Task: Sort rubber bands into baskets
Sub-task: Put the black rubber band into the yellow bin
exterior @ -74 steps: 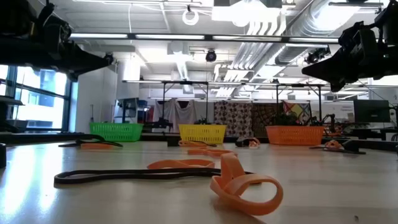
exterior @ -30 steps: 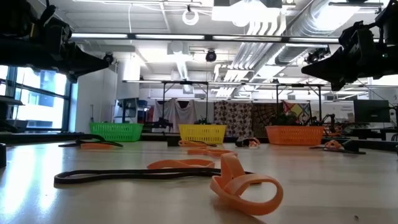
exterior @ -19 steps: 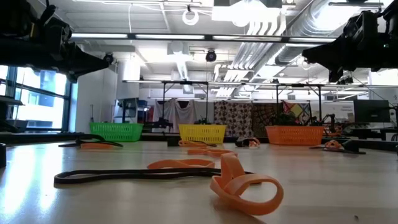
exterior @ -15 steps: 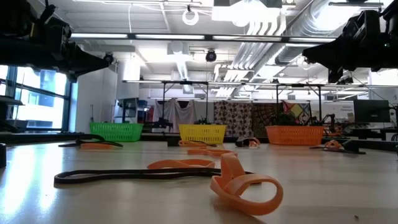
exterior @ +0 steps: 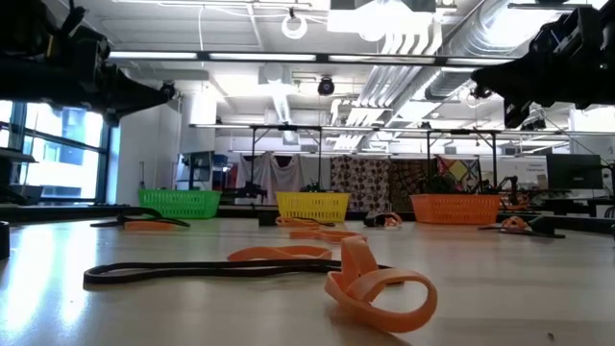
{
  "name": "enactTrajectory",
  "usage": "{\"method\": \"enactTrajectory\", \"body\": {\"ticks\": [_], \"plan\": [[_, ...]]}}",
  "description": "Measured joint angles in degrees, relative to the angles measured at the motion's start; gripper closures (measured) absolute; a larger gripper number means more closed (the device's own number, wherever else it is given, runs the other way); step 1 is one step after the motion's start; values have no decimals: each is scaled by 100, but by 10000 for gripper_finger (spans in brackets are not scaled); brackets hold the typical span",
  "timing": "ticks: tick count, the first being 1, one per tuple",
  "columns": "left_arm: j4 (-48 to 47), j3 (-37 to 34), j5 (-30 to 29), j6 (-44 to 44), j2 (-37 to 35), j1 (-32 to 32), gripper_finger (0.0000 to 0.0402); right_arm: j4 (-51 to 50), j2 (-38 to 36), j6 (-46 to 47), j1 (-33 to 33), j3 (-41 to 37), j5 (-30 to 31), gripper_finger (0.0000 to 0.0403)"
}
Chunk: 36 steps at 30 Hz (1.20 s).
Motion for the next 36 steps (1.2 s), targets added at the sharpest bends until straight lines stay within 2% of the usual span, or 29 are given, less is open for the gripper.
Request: {"method": "enactTrajectory", "body": {"ticks": [7,14,20,28,31,36], "plan": [[92,0,59,-71,3,0,401,-298,591,-41,435,380,126,403],[-23,0,102,-15,13,-2,401,-906,1693,-143,810,1029,678,403],[-80,0,174,-376,13,-2,401,-668,2558,-212,812,1384,647,403],[-76,0,172,60,13,-2,401,-735,3303,247,894,1880,628,402],[-71,0,179,180,13,-2,401,-1096,3552,259,1021,2168,627,402],[-71,0,198,526,13,-2,402,-2446,4090,390,1271,3005,630,402]]}}
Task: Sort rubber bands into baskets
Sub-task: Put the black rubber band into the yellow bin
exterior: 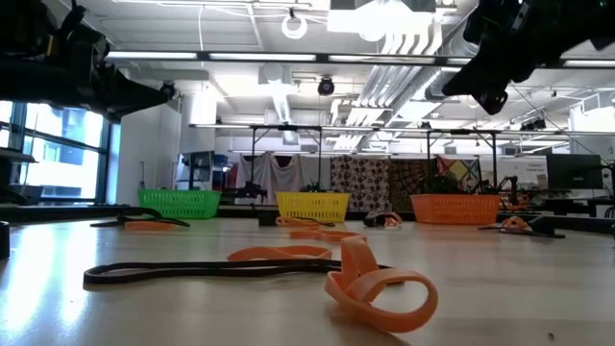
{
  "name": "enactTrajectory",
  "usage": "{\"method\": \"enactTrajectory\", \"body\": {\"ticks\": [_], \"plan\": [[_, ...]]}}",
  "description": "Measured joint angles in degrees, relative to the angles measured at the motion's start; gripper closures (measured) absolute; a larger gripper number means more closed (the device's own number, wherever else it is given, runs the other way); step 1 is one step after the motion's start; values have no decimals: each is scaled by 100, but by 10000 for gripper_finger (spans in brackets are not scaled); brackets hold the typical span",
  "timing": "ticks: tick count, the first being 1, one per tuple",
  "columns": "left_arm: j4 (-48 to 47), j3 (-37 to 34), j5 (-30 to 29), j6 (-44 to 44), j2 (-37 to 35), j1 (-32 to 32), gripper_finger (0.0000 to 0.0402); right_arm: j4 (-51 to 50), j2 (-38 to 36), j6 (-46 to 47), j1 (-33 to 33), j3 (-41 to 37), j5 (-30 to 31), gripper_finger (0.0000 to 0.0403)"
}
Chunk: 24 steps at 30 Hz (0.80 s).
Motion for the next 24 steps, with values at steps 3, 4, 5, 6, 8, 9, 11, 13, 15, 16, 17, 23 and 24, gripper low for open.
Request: {"method": "enactTrajectory", "body": {"ticks": [3,4,5,6,8,9,11,13,15,16,17,23,24], "plan": [[0,0,0,92,0,0,401,-825,345,9,246,579,-2,402],[0,0,0,94,0,0,401,-1094,461,34,336,766,-2,402],[0,0,0,86,0,0,402,-1332,577,117,426,941,0,402],[-2,0,0,78,0,0,401,-1550,691,177,516,1097,0,402],[-2,0,0,33,0,0,401,-2010,930,362,705,1382,-1,402],[-2,0,0,11,0,0,401,-2242,1049,485,801,1503,-1,402],[-4,0,0,-1,0,0,402,-2640,1291,787,1014,1707,-1,402],[-4,0,0,-2,0,0,402,-2963,1524,1138,1253,1864,-33,402],[-4,0,0,11,0,0,401,-3164,1767,1514,1506,1969,-140,402],[-4,0,-2,27,0,0,401,-3193,1883,1706,1651,2007,-193,402],[-3,0,0,32,0,0,401,-3203,2005,1909,1794,2033,-265,402],[-3,0,0,40,0,0,401,-3221,2736,3296,2700,2118,-600,361],[-2,0,0,40,0,0,401,-3218,2850,3541,2829,2135,-657,349]]}}
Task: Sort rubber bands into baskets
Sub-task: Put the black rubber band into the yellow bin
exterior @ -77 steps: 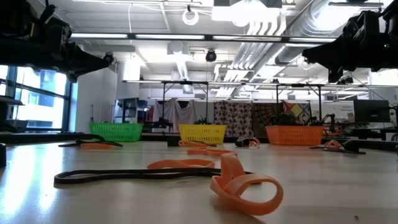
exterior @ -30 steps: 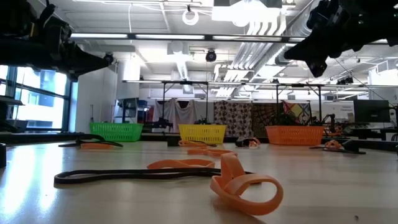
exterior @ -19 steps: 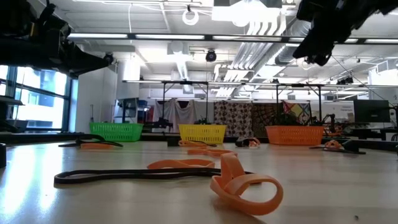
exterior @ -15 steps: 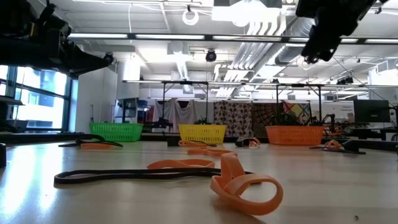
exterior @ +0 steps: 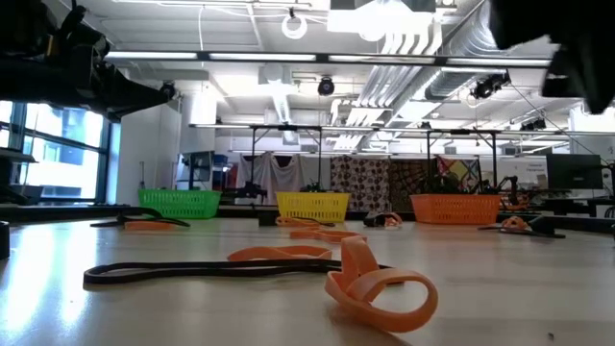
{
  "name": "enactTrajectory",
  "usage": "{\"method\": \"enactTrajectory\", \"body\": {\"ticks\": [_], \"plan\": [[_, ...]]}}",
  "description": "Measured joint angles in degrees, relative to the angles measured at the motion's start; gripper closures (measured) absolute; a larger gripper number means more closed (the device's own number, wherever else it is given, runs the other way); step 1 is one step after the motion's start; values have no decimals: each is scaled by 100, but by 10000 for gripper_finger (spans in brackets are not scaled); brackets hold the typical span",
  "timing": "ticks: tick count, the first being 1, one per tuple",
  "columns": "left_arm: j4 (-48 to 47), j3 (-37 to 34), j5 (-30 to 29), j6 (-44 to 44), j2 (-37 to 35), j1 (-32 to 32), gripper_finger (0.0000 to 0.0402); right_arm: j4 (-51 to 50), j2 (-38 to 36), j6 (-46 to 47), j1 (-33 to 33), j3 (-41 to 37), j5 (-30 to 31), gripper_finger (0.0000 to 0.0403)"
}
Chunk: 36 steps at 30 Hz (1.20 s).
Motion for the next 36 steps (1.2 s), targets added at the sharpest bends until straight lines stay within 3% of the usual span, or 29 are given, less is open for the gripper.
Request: {"method": "enactTrajectory", "body": {"ticks": [6,14,23,36], "plan": [[-2,0,-2,0,0,0,401,16,580,1496,637,108,-411,285],[-57,0,-2,-2,2,-2,401,332,1199,2605,1409,112,-671,274],[-61,0,-1,-2,1,-2,401,950,1786,3064,1873,112,-743,273],[-55,0,-2,-2,0,2,401,456,1847,3407,2201,95,-617,274]]}}
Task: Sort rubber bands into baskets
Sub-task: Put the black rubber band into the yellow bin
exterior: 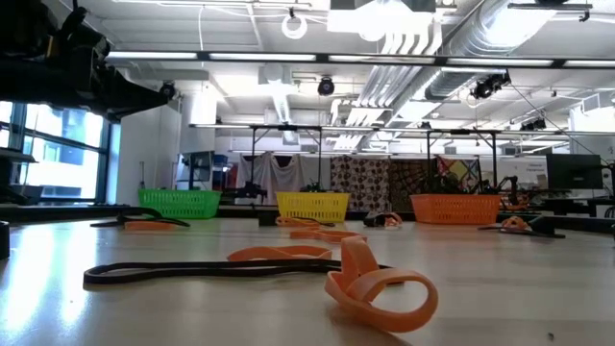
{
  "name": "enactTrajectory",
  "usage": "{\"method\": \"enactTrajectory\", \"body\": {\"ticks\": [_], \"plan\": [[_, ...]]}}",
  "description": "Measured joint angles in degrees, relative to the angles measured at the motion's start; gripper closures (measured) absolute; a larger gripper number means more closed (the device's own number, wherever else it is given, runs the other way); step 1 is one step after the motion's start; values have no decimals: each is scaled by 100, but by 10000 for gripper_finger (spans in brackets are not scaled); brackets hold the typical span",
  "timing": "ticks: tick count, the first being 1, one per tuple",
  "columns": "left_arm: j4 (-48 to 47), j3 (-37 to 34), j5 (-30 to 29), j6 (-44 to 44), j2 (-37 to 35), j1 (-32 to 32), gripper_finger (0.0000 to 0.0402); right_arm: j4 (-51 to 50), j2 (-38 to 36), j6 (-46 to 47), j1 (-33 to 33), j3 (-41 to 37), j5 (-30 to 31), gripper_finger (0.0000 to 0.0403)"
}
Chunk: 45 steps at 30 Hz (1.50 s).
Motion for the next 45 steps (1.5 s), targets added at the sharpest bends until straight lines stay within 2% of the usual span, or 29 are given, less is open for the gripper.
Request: {"method": "enactTrajectory", "body": {"ticks": [9,19,24,30,45], "plan": [[0,0,-2,-42,2,-2,402,48,81,-111,24,0,458,274],[0,0,-2,-44,0,0,401,912,299,-440,-31,-1,734,274],[0,0,-2,-44,0,0,402,824,299,-439,-47,154,764,274],[0,0,-2,-45,1,0,401,265,299,-430,-71,332,765,274],[0,0,-2,-46,0,0,401,418,299,-384,-68,298,733,274]]}}
